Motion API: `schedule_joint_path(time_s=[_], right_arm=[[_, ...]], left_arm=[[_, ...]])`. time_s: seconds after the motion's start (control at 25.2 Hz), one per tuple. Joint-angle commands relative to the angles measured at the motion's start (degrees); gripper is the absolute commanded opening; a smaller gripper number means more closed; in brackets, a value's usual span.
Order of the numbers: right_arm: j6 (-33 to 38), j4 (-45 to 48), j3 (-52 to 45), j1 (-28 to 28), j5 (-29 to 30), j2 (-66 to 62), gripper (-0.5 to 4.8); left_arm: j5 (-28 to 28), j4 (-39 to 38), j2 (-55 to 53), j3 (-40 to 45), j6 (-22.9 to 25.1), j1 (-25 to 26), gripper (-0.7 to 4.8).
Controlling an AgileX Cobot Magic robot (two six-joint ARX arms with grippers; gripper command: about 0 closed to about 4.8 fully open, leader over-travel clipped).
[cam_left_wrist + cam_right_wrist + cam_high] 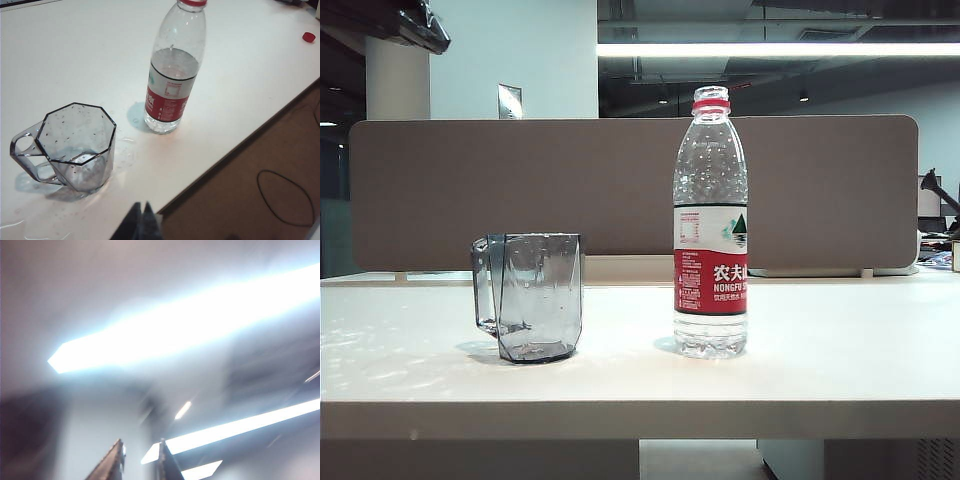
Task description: Pick up the mineral water bottle on the table and pour water into the mug until it's half full.
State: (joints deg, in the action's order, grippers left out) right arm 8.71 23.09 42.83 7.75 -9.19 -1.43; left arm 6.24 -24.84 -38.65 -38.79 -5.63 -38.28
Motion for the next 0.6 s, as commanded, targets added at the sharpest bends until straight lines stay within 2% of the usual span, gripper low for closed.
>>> schedule_joint_path(time_s=[0.04, 0.08, 0.12, 0.16, 0.24, 0.28, 0.4, 0.52, 0.6], right_arm=[[-13.03, -0.44, 9.84, 0.15, -5.51, -6.12, 0.99], [-16.17, -3.8, 13.66, 0.15, -3.96, -9.07, 0.73], [-19.91, -11.8, 21.9, 0.13, 0.07, -15.61, 0.49], [-21.29, -16.13, 25.99, 0.11, 1.42, -18.82, 0.49], [-26.27, -34.14, 44.74, 0.09, 3.58, -34.34, 0.49], [-27.95, -37.94, 50.14, 0.04, 3.85, -38.93, 0.49], [-30.73, -44.5, 63.3, 0.04, 4.42, -50.84, 0.49], [-30.73, -49.72, 74.53, 0.22, 4.24, -62.38, 0.48], [-28.26, -51.58, 79.82, 0.48, 3.39, -68.87, 0.41]], left_arm=[[0.02, 0.52, 0.11, -0.42, 0.26, -0.07, -0.01], [0.02, 0.52, 0.11, -0.42, 0.26, -0.07, -0.01], [0.02, 0.48, 0.11, -0.42, 0.26, -0.07, -0.01], [0.02, 0.5, 0.11, -0.42, 0.26, -0.07, -0.01], [0.02, 0.48, 0.11, -0.42, 0.26, -0.07, -0.01], [0.02, 0.52, 0.11, -0.42, 0.26, -0.07, -0.01], [0.02, 0.52, 0.11, -0.42, 0.26, -0.07, -0.01], [0.02, 0.5, 0.11, -0.42, 0.26, -0.07, -0.01], [0.02, 0.52, 0.11, -0.42, 0.26, -0.07, -0.01]])
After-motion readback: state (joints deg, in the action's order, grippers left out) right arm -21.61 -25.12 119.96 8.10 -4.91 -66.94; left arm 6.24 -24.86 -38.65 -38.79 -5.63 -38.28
